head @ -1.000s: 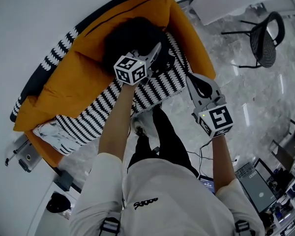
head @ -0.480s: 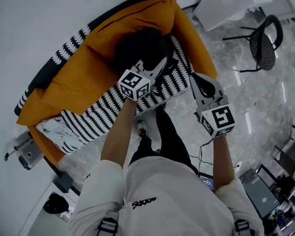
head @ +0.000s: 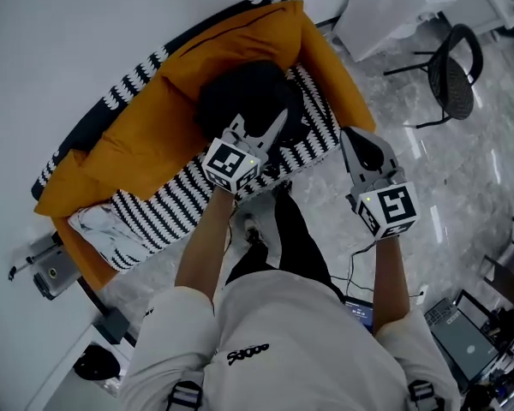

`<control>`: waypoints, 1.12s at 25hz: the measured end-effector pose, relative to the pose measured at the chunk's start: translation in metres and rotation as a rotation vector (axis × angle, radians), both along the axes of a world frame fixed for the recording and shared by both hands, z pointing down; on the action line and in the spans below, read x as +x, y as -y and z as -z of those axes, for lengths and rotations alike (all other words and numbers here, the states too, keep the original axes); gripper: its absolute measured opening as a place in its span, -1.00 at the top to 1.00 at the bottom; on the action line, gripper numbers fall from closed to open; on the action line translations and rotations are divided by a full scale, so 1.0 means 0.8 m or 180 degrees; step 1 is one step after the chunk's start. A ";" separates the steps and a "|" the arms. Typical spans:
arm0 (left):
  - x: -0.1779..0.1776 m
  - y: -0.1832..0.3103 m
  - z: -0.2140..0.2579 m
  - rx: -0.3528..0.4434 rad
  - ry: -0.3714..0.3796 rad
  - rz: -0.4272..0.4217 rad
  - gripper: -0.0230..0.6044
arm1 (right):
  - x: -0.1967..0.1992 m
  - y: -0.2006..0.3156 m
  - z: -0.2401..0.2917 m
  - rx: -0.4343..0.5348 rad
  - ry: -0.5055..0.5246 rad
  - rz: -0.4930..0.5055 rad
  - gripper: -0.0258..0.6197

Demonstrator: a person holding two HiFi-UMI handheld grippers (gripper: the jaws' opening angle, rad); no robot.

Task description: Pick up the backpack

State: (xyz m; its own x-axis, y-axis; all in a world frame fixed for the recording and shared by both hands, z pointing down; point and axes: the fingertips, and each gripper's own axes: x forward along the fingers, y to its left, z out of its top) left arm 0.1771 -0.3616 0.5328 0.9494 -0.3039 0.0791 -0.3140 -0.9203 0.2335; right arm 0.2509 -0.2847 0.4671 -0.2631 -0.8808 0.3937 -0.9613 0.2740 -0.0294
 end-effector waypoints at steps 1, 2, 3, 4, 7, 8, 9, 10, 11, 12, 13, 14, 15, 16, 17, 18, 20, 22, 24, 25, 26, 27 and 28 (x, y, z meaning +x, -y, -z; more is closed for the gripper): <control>-0.004 -0.009 0.015 0.0103 -0.0005 -0.0024 0.81 | -0.003 -0.006 0.006 0.0029 -0.0005 -0.0007 0.82; -0.008 -0.018 0.030 0.0188 -0.0019 -0.0049 0.81 | -0.008 -0.012 0.012 0.0059 -0.0009 -0.0011 0.82; -0.013 -0.026 0.045 0.0250 -0.0046 -0.0063 0.81 | -0.012 -0.017 0.018 0.0092 -0.0013 -0.0012 0.82; -0.020 -0.035 0.059 0.0287 -0.0088 -0.0061 0.81 | -0.018 -0.023 0.026 0.0127 -0.0017 -0.0010 0.82; -0.045 -0.064 0.096 0.0335 -0.0219 -0.0006 0.81 | -0.036 -0.044 0.050 0.0229 -0.0029 -0.0001 0.82; -0.053 -0.075 0.107 0.0355 -0.0243 0.0014 0.81 | -0.043 -0.052 0.059 0.0261 -0.0036 0.0006 0.82; -0.062 -0.086 0.117 0.0380 -0.0265 0.0034 0.81 | -0.050 -0.060 0.067 0.0293 -0.0047 0.0014 0.82; -0.070 -0.096 0.126 0.0404 -0.0286 0.0057 0.81 | -0.056 -0.068 0.076 0.0325 -0.0060 0.0025 0.82; -0.079 -0.106 0.135 0.0423 -0.0306 0.0086 0.81 | -0.062 -0.076 0.085 0.0356 -0.0077 0.0036 0.82; -0.087 -0.115 0.143 0.0441 -0.0321 0.0121 0.81 | -0.068 -0.084 0.094 0.0388 -0.0098 0.0046 0.82; -0.096 -0.122 0.151 0.0461 -0.0329 0.0159 0.81 | -0.074 -0.092 0.102 0.0420 -0.0125 0.0052 0.82; -0.105 -0.130 0.159 0.0489 -0.0324 0.0193 0.81 | -0.079 -0.099 0.111 0.0455 -0.0157 0.0054 0.82; -0.112 -0.137 0.167 0.0529 -0.0305 0.0216 0.81 | -0.084 -0.107 0.119 0.0493 -0.0190 0.0050 0.82; -0.120 -0.144 0.175 0.0574 -0.0275 0.0227 0.81 | -0.089 -0.115 0.128 0.0535 -0.0221 0.0041 0.82; -0.126 -0.152 0.183 0.0615 -0.0243 0.0236 0.81 | -0.094 -0.123 0.136 0.0577 -0.0249 0.0028 0.82; -0.133 -0.160 0.191 0.0647 -0.0217 0.0251 0.81 | -0.099 -0.132 0.143 0.0619 -0.0273 0.0015 0.81; -0.146 -0.174 0.207 0.0705 -0.0172 0.0296 0.81 | -0.109 -0.148 0.158 0.0698 -0.0316 -0.0001 0.82; -0.159 -0.189 0.223 0.0757 -0.0121 0.0336 0.81 | -0.117 -0.162 0.173 0.0771 -0.0353 0.0003 0.82; -0.172 -0.205 0.239 0.0799 -0.0080 0.0377 0.81 | -0.125 -0.176 0.188 0.0842 -0.0372 0.0013 0.82; -0.179 -0.213 0.248 0.0816 -0.0068 0.0407 0.81 | -0.129 -0.183 0.196 0.0877 -0.0377 0.0020 0.82; -0.186 -0.221 0.256 0.0832 -0.0062 0.0442 0.81 | -0.133 -0.191 0.203 0.0912 -0.0382 0.0030 0.82; -0.194 -0.229 0.265 0.0850 -0.0057 0.0476 0.81 | -0.138 -0.198 0.210 0.0946 -0.0391 0.0042 0.81; -0.201 -0.236 0.273 0.0868 -0.0049 0.0506 0.81 | -0.142 -0.205 0.216 0.0976 -0.0402 0.0058 0.81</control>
State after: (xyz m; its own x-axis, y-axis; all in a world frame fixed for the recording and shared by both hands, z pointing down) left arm 0.0162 -0.1727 0.3148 0.8887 -0.4568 -0.0397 -0.4575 -0.8892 -0.0094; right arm 0.1370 -0.1210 0.2941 -0.2458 -0.9589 0.1415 -0.9469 0.2687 0.1763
